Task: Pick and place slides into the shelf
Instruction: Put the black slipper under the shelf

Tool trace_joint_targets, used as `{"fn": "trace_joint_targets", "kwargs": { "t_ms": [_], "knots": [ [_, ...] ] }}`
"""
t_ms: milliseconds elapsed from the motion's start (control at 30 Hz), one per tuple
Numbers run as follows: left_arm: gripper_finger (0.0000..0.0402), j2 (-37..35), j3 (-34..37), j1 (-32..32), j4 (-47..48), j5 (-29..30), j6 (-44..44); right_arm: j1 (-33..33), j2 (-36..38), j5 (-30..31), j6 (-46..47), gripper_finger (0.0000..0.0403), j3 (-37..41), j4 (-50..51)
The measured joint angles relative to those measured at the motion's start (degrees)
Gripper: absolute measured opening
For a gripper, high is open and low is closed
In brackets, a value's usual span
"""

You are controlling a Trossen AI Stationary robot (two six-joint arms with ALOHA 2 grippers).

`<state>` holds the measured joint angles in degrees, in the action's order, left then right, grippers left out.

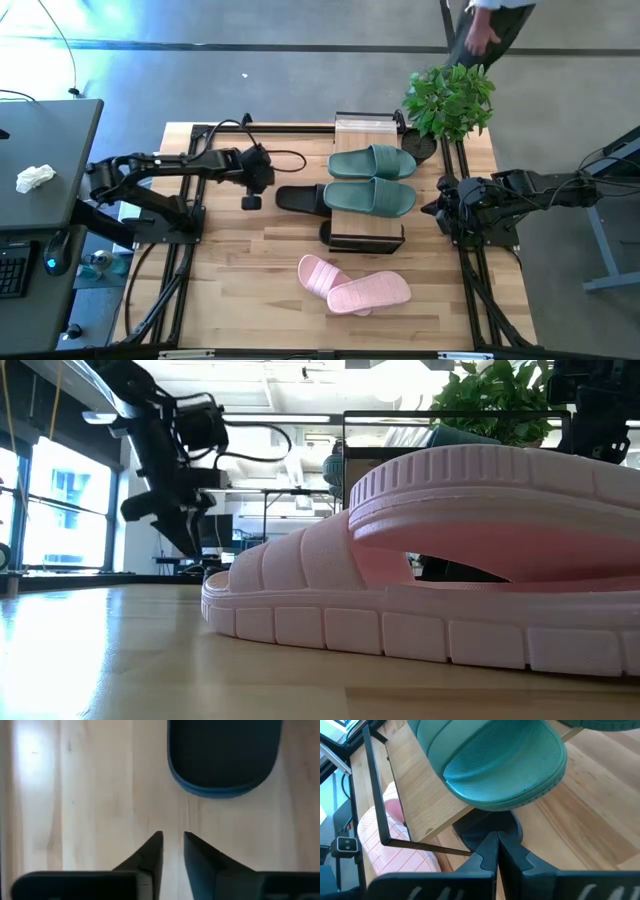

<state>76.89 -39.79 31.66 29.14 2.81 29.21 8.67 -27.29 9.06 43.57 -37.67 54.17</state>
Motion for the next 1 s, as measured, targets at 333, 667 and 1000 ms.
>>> {"fn": "trace_joint_targets", "kwargs": {
  "t_ms": [333, 667, 1000],
  "knots": [
    [0.0002, 8.11, 0.00, -0.17, -5.11, -4.23, -0.50, 0.00, 0.00, 0.20, 1.41, 0.0000, 0.00, 0.00],
    [0.0001, 9.60, 0.00, -2.33, -15.76, -10.58, -2.64, 0.00, -0.02, -0.04, 1.00, 0.0000, 0.00, 0.00],
    [0.0002, 13.49, -0.02, -5.60, -22.88, -10.51, -5.40, 0.00, 0.00, 0.19, 0.99, 0.0000, 0.00, 0.00]
  ]
}}
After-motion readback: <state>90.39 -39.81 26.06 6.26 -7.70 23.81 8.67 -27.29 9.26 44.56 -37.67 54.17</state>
